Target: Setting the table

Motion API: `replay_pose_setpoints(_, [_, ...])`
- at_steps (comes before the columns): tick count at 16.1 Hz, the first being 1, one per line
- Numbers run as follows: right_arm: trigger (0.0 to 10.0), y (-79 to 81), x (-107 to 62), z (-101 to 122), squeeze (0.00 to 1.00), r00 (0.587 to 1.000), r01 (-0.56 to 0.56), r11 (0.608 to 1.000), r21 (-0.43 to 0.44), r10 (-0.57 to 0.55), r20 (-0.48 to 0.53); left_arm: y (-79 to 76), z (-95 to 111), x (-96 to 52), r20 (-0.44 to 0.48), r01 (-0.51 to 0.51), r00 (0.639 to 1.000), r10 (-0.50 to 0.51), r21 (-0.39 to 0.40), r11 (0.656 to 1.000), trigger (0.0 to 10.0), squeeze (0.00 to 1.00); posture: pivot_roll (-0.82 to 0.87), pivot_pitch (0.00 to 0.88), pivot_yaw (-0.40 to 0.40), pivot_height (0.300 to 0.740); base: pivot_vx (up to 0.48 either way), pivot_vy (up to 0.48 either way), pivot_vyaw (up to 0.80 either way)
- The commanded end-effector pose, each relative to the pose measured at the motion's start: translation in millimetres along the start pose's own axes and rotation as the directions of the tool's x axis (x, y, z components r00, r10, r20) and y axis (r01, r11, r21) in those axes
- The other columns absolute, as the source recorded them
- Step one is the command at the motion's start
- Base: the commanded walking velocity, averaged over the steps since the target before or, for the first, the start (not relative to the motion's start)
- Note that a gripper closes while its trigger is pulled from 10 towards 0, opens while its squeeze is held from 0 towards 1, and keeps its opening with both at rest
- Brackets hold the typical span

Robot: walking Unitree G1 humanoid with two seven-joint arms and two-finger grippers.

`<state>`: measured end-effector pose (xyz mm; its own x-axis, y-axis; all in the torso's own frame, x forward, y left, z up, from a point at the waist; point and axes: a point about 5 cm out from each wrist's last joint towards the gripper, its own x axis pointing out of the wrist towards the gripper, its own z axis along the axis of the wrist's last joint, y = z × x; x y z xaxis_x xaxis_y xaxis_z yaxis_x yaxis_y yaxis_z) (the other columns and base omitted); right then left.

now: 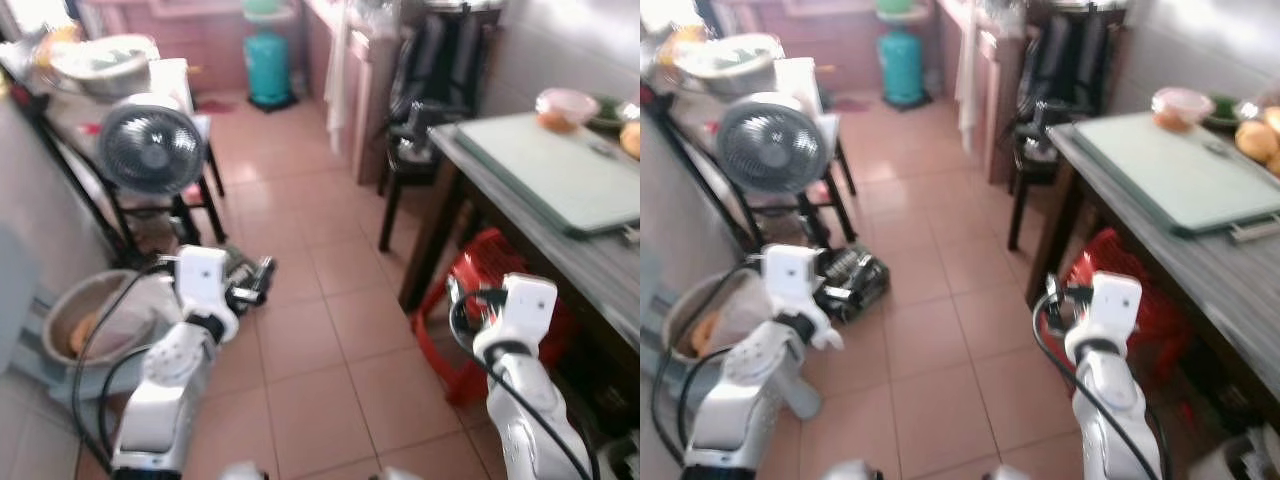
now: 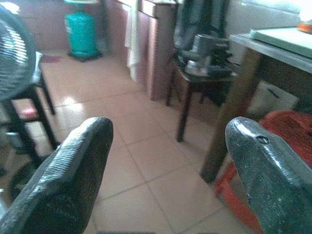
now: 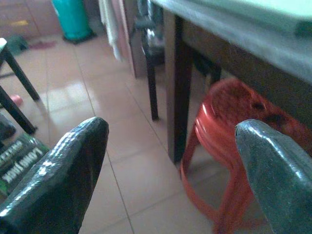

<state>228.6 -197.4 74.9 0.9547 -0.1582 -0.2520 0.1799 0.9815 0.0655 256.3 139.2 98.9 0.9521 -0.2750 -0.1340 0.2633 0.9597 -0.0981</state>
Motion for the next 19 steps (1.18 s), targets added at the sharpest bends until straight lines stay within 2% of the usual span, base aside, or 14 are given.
replay_pose_setpoints(1, [10.0, 4.5, 1.9, 3, 0.00, 1.000, -0.008, 1.000, 0.014, 0.008, 0.016, 8.2, -7, -3.5, -0.030, -0.025, 0.999, 0.025, 0.011, 1.000, 10.0, 0.00, 0.01, 0.000, 0.002, 0.740, 0.000, 0.000, 0.00])
replay_pose_setpoints(4, [10.0, 2.6, 4.1, 2, 0.00, 1.000, 0.011, 0.999, 0.031, -0.011, 0.012, 5.9, -1, 4.7, -0.002, -0.017, 1.000, 0.017, 0.017, 1.000, 10.0, 0.00, 0.00, 0.000, 0.016, 0.740, 0.000, 0.000, -0.27])
replay_pose_setpoints(5, [10.0, 5.9, 7.3, 7, 0.00, 0.999, 0.000, 1.000, 0.030, -0.001, 0.032, 4.9, 6, 8.5, 0.028, -0.002, 1.000, 0.001, 0.025, 1.000, 10.0, 0.00, 0.00, 0.000, 0.024, 0.740, 0.000, 0.000, 0.00])
replay_pose_setpoints(6, [10.0, 11.2, 12.8, 15, 0.00, 0.998, -0.012, 0.999, 0.037, 0.010, 0.064, 6.7, 15, 13.4, 0.050, 0.008, 0.999, -0.006, -0.030, 1.000, 10.0, 0.00, 0.00, 0.000, 0.027, 0.740, 0.000, 0.000, 0.00])
replay_pose_setpoints(7, [10.0, 14.6, 15.1, 19, 0.00, 0.997, -0.022, 0.999, 0.040, 0.018, 0.079, 7.5, 19, 14.5, 0.068, 0.032, 0.997, -0.029, -0.052, 0.998, 10.0, 0.00, 0.00, 0.000, 0.028, 0.740, 0.000, 0.000, -0.80])
replay_pose_setpoints(10, [10.0, 13.8, 13.6, 16, 0.00, 0.997, -0.018, 0.999, 0.044, 0.015, 0.070, 10.8, 14, 13.6, 0.048, 0.006, 0.999, -0.005, -0.025, 1.000, 10.0, 0.00, 0.00, 0.000, 0.022, 0.740, 0.000, 0.000, 0.00])
replay_pose_setpoints(15, [10.0, 12.3, 14.2, 14, 0.00, 0.998, -0.012, 0.999, 0.048, 0.009, 0.060, 10.5, 12, 14.6, 0.049, -0.007, 0.999, 0.009, -0.025, 1.000, 10.0, 0.00, 0.00, 0.000, 0.014, 0.740, 0.000, 0.357, -0.80])
replay_pose_setpoints(19, [10.0, 13.2, 16.0, 16, 0.00, 0.998, -0.015, 0.999, 0.047, 0.012, 0.067, 11.0, 14, 17.2, 0.060, -0.013, 0.998, 0.014, -0.023, 1.000, 10.0, 0.00, 0.00, 0.000, 0.012, 0.740, 0.000, 0.000, -0.80])
